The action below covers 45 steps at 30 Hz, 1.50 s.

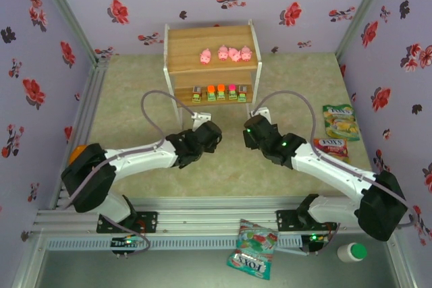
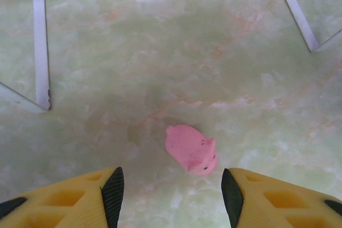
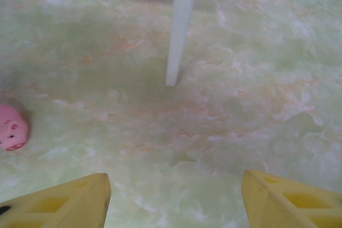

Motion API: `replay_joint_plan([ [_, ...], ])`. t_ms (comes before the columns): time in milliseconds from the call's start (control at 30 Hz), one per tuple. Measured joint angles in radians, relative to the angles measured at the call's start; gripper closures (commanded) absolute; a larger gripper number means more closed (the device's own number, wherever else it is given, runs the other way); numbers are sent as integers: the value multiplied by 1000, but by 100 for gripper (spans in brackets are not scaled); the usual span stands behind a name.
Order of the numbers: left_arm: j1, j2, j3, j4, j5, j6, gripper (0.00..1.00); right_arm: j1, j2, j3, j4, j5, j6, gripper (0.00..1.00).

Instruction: Place and organize the plastic toys onto the shelf

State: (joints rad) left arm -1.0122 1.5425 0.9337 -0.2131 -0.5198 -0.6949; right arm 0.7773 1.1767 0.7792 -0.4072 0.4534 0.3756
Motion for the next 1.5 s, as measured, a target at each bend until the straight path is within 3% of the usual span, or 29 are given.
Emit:
replay_joint_plan([
  [267, -24, 112, 131, -140, -66, -217, 47, -101, -55, -113, 89, -33, 18, 33],
  [500, -27, 255, 274, -284, -73, -373, 49, -111, -56, -189, 183, -49, 44, 33],
  [700, -41, 288, 300, -328, -73, -451, 49, -123, -22, -199, 224, -71, 56, 33],
  [1267, -42, 396, 367, -334, -59, -509, 39, -123, -5, -199, 232, -74, 56, 32],
  [1500, -42, 420, 386, -333, -56, -511, 40, -123, 7, -199, 237, -75, 56, 32],
])
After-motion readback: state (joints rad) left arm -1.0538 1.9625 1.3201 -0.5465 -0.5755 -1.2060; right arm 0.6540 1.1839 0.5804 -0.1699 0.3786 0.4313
